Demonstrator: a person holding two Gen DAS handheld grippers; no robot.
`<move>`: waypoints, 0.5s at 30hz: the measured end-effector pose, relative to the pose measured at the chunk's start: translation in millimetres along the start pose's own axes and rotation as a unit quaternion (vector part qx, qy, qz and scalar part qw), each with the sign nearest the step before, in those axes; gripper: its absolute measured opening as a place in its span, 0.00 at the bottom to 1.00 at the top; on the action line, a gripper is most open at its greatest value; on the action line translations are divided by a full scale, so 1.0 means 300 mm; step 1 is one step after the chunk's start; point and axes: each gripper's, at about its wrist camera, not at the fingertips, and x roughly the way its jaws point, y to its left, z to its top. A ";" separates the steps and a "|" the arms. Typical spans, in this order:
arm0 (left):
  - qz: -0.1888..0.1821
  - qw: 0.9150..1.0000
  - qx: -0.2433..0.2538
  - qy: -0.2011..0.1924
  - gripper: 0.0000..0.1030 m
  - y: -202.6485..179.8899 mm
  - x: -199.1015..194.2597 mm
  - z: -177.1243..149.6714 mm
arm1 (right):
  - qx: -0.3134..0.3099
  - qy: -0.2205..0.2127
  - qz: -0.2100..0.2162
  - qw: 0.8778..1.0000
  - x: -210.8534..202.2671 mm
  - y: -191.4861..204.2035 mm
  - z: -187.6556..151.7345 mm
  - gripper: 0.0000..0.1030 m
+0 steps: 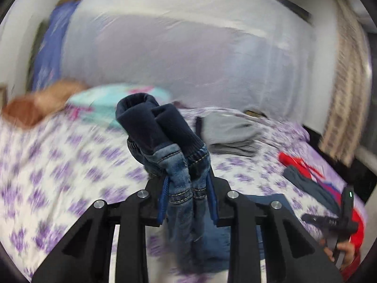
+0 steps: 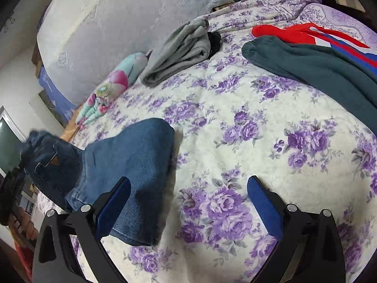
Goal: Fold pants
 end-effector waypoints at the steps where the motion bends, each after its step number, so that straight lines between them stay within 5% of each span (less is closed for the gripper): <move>1: -0.007 1.000 0.022 -0.003 0.25 -0.055 0.004 0.003 | -0.003 0.001 -0.001 1.000 0.002 0.004 -0.002 0.97; 8: -0.103 0.980 0.171 0.020 0.23 -0.501 0.088 -0.136 | 0.023 -0.010 0.026 0.999 -0.015 -0.025 0.001 0.97; 15: -0.111 0.965 0.208 0.115 0.26 -0.608 0.209 -0.341 | 0.049 -0.030 0.040 0.998 -0.033 -0.059 0.003 0.97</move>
